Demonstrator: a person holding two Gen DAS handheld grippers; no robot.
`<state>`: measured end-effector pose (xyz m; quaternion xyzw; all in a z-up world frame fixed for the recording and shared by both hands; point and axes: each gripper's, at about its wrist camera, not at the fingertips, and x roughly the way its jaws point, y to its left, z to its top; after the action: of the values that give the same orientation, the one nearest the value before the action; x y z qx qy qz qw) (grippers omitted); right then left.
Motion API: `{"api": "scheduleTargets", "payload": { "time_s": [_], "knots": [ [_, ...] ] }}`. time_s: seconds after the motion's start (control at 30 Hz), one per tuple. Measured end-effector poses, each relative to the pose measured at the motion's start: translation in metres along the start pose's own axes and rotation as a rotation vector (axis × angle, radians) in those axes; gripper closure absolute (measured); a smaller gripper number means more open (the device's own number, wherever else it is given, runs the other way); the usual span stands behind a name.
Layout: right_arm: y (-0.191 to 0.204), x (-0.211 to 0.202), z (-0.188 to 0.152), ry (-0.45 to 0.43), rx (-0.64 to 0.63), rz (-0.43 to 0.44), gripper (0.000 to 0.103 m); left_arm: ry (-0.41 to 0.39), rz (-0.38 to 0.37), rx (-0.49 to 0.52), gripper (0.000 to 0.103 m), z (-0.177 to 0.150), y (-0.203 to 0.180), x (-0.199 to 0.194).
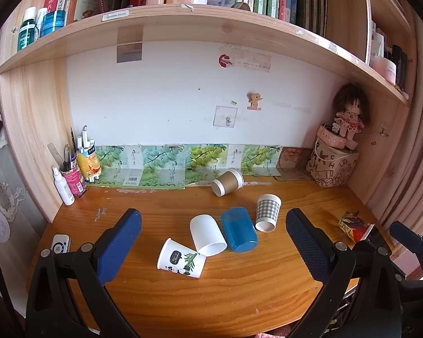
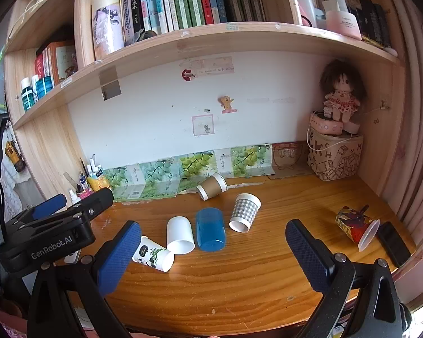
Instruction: Flip cup upright
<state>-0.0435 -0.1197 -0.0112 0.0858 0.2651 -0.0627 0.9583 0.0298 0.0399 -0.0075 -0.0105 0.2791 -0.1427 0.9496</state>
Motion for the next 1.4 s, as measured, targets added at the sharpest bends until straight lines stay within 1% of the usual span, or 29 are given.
{"api": "scheduleTargets", "payload": {
  "time_s": [0.1,0.23,0.43,0.63,0.8,0.93,1.13,1.23,1.4],
  "knots": [
    [-0.006,0.003,0.002,0.006,0.005,0.005,0.0,0.006,0.001,0.004,0.001,0.001,-0.004,0.002],
    [-0.014,0.005,0.002,0.018,0.005,0.005,0.0,0.033,0.009,0.015,0.001,0.002,-0.018,0.01],
    [-0.042,0.008,0.005,0.032,0.037,0.007,0.0,0.051,0.017,0.044,0.001,0.004,-0.046,0.017],
    [-0.087,0.019,0.01,0.078,0.108,0.027,0.0,0.09,0.02,0.071,0.001,0.006,-0.079,0.031],
    [-0.119,0.025,0.016,0.097,0.138,0.027,0.0,0.12,0.007,0.093,0.001,0.01,-0.11,0.045],
    [-0.149,0.035,0.02,0.142,0.175,0.006,0.0,0.141,-0.018,0.11,0.001,0.014,-0.135,0.058],
    [-0.211,0.049,0.019,0.231,0.296,-0.054,0.0,0.186,-0.067,0.13,0.001,0.017,-0.176,0.081],
    [-0.239,0.053,0.017,0.267,0.355,-0.07,0.0,0.219,-0.099,0.144,0.001,0.017,-0.196,0.093],
    [-0.284,0.058,0.01,0.32,0.454,-0.089,0.0,0.3,-0.135,0.154,0.001,0.017,-0.227,0.117]
  ]
}}
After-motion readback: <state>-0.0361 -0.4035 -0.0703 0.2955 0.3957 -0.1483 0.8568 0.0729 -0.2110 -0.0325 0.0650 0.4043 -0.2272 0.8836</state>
